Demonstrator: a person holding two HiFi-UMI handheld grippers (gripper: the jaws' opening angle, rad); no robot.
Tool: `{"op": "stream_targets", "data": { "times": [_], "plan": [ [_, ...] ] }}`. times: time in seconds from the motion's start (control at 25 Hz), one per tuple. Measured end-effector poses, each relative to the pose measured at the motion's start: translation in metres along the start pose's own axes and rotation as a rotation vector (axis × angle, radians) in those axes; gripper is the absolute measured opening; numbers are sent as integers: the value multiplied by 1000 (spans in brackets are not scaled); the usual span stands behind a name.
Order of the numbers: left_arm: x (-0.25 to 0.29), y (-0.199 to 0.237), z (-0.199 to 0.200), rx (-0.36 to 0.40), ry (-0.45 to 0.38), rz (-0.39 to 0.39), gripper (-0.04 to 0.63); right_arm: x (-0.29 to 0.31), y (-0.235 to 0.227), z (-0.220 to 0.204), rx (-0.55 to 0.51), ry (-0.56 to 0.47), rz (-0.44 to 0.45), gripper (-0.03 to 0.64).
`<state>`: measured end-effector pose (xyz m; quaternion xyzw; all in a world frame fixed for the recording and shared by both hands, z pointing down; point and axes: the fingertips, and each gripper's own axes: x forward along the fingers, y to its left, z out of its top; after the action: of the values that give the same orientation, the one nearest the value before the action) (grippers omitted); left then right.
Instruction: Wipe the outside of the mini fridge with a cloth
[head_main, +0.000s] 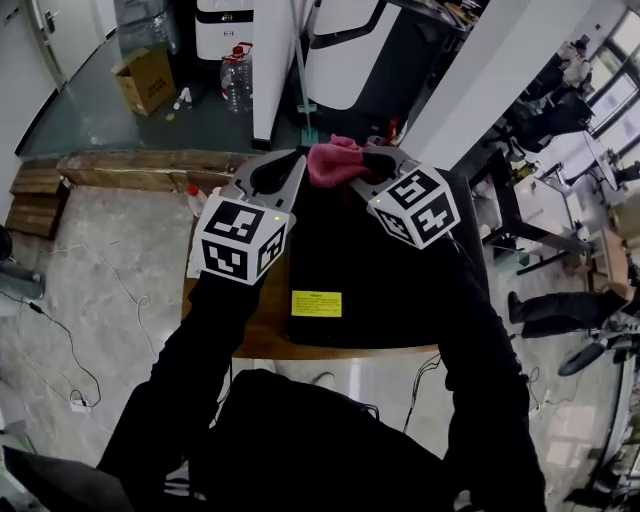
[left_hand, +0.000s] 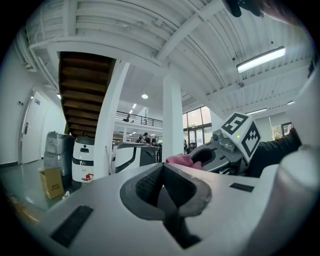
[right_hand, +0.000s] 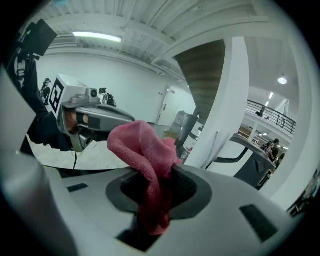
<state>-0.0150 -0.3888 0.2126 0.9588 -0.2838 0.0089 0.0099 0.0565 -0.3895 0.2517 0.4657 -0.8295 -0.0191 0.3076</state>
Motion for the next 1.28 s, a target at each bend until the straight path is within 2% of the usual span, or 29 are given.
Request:
{"op": "stream_targets", "data": {
  "times": [0.16,0.28,0.6,1.04,1.28],
  "plan": [
    [11,30,-20,-19,34,-24,6,47,1,-16,-6,114,60,106],
    [16,43,-35,-42,59,-41,6,69,0,-23,-6,158,59,105],
    [18,34,-50,-59,100,-75,5,80,0,-37,-51,217,29,98],
    [17,-27,-25,-54,117,-35,5,41,-14,-66,-201,293,-12,95],
    [23,-80,-14,-52,118,-21,6,-2,-47,-105,-206,318,-38,95]
  ]
}}
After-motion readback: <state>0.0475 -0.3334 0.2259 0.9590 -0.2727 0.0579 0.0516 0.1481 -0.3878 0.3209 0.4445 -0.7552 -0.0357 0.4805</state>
